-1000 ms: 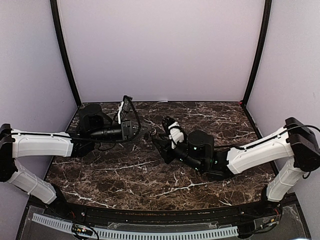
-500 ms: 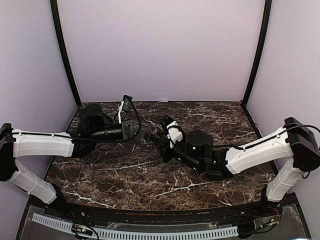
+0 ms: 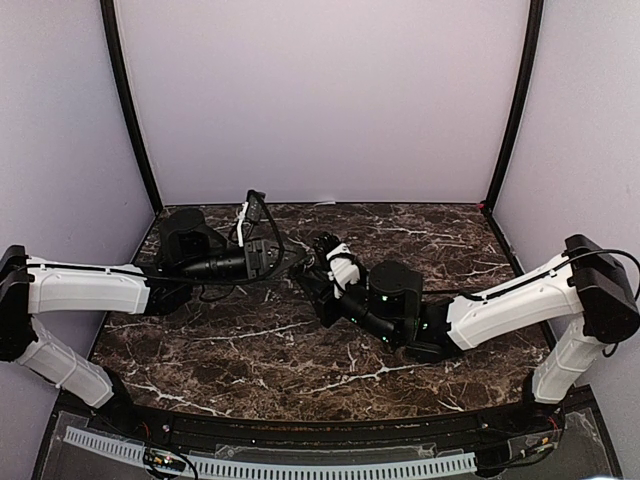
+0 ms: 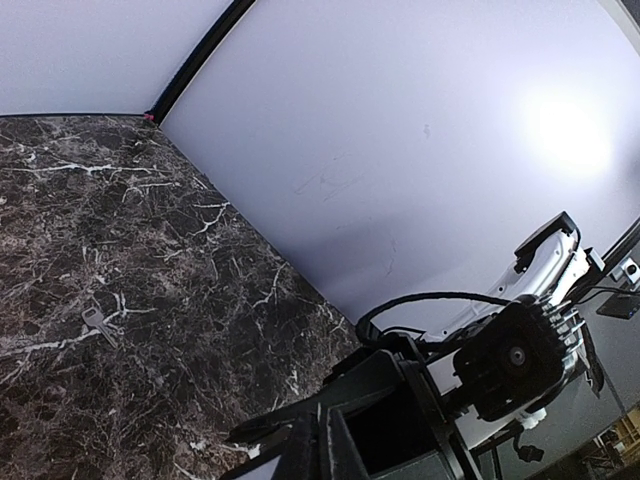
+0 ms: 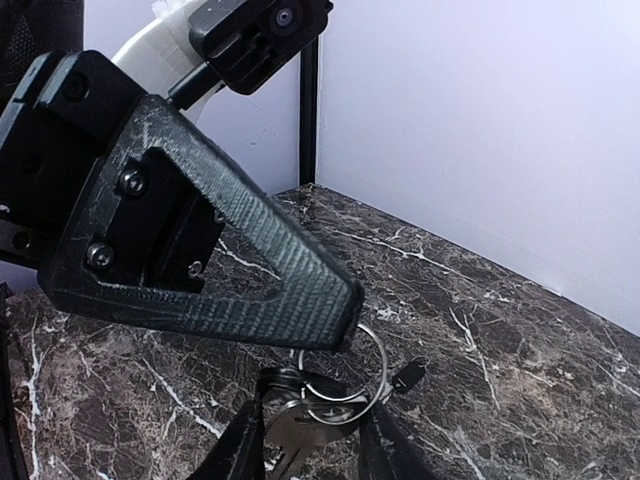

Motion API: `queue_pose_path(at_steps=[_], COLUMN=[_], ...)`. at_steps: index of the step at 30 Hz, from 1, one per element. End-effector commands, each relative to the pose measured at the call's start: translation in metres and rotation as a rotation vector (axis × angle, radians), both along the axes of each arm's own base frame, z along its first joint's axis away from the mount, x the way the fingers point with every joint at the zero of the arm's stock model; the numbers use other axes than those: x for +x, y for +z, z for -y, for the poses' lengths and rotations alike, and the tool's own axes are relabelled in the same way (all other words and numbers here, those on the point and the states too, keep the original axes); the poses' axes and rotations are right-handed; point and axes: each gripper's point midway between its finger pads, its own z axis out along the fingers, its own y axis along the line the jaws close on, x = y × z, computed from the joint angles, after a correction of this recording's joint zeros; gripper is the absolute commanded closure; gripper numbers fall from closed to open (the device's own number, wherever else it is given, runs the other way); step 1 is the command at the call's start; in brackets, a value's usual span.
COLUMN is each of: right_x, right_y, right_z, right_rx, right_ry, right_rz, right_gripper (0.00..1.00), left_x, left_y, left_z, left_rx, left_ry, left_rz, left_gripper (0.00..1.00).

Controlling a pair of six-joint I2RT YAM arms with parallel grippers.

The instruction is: Remove the keys from the keyring

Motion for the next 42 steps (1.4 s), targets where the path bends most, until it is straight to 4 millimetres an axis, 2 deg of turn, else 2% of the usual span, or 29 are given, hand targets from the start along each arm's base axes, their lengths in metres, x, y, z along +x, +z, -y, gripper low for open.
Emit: queue_pose_path(at_steps=[1, 15, 27, 34, 42], right_x=[-0.001, 0.000, -0.003, -0.003, -0.003], right_y=[0.020, 0.018, 0.016, 0.016, -0.004], right_z=[-0.004, -0.002, -0.006, -0.009, -0.013], right_rx=[0.059, 0.058, 0.061, 0.057, 0.028], right_ry=[-0.004, -0.017, 0.005, 0.017, 0.038], right_rz=[0.031, 0.026, 0.020, 0.010, -0.035], right_gripper=[0.70, 0.93, 1.00, 1.00, 1.00], left_x=[-0.003, -0.004, -0.006, -0.008, -0.009], left_y=[0.018, 0.021, 0.022, 0.022, 0.031], left_z=[0.004, 0.001, 0.005, 0.006, 0.002], left_rx=[-0.035, -0.044, -0.048, -0.053, -0.079], left_ry=[-0.021, -0.009, -0.038, -0.052, -0.038], left_rz=[0.044, 0.049, 0.043, 0.040, 0.059], left_gripper=[1.00, 1.00, 1.00, 1.00, 1.00])
